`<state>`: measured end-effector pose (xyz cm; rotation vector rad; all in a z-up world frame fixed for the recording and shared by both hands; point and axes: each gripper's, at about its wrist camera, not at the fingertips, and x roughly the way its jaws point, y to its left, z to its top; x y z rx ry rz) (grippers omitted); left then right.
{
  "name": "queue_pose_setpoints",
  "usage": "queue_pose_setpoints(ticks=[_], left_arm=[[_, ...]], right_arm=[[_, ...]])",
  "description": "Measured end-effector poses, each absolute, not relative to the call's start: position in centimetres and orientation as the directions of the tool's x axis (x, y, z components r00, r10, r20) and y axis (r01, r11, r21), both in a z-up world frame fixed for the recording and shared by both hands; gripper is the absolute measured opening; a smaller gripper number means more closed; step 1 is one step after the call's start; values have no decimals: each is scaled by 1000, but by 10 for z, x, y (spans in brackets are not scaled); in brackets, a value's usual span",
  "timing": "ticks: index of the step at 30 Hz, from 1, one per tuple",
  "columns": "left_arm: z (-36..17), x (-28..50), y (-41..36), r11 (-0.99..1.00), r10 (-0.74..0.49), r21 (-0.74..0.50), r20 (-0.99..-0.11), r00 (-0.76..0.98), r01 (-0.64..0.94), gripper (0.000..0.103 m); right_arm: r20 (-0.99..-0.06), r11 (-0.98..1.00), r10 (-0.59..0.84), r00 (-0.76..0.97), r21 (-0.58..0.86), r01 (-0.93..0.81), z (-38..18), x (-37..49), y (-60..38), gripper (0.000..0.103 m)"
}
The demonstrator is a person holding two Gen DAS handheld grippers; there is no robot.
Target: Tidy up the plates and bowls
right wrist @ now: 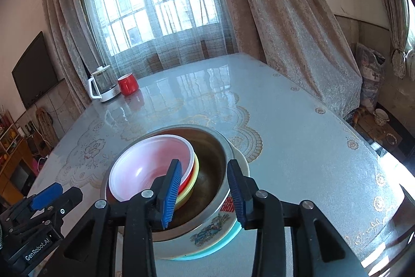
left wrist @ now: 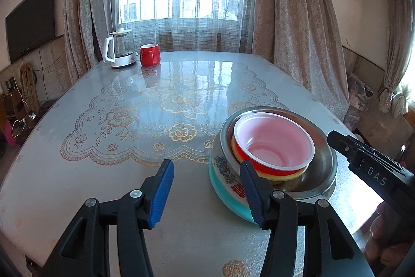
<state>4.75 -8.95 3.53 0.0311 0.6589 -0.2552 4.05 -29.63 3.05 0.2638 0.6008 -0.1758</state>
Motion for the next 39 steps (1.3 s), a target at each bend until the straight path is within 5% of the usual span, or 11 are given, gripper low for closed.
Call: queue_pose_setpoints(ticks=[39], left_arm=[[37, 29, -79, 985, -147, -13, -583, 799, 171, 62]], right_arm=[[-576, 965, -97, 812, 147, 219, 28, 31, -269, 38]])
